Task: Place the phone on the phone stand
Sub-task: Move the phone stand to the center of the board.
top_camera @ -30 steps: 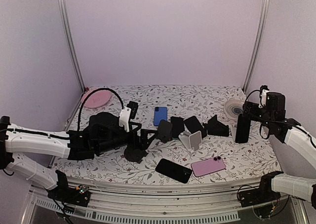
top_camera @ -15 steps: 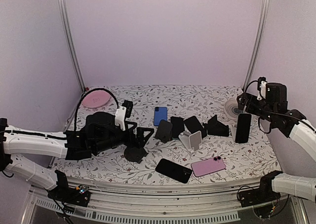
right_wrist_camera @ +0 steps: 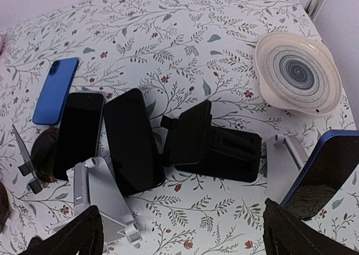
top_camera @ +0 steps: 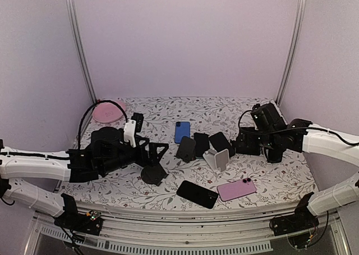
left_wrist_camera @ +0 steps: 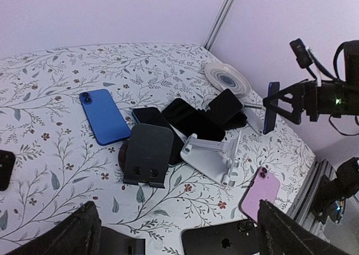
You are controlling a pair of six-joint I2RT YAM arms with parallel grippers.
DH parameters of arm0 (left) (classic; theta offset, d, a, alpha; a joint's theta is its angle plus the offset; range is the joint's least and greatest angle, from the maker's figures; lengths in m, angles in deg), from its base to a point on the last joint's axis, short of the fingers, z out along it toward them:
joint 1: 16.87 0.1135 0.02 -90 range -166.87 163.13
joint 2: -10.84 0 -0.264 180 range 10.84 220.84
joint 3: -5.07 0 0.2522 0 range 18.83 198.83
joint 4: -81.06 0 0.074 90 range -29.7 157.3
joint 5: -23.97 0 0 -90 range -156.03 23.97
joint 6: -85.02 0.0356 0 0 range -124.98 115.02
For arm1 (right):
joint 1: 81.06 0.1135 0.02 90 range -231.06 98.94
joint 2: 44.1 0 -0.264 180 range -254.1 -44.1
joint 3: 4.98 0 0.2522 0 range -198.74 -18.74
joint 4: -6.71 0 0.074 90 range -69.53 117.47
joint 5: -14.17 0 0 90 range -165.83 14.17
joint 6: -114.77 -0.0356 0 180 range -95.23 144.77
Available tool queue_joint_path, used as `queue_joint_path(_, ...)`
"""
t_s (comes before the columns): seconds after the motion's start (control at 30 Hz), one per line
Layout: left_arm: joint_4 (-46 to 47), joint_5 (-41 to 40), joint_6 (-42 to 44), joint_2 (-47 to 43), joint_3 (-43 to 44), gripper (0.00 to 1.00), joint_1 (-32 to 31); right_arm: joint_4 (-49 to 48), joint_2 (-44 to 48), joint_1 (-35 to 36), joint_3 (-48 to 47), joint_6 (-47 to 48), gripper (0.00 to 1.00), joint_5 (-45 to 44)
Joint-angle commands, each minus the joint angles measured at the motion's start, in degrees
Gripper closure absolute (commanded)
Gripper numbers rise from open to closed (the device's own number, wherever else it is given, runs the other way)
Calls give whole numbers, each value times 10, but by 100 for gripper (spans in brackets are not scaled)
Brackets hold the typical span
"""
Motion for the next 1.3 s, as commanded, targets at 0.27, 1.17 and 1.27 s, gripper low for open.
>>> queue_joint_path(0.27,-30,-12,0,-61,-28,3,30,-70,-85,37,61,-2,1,73)
queue_joint_path(1.17,-33,-3,-7,-91,-51,3,57,-253,-413,-34,-90,76,18,286)
queue_joint_path(1.27,-33,-2,-6,-91,-51,3,60,-224,-463,-34,-170,87,18,285)
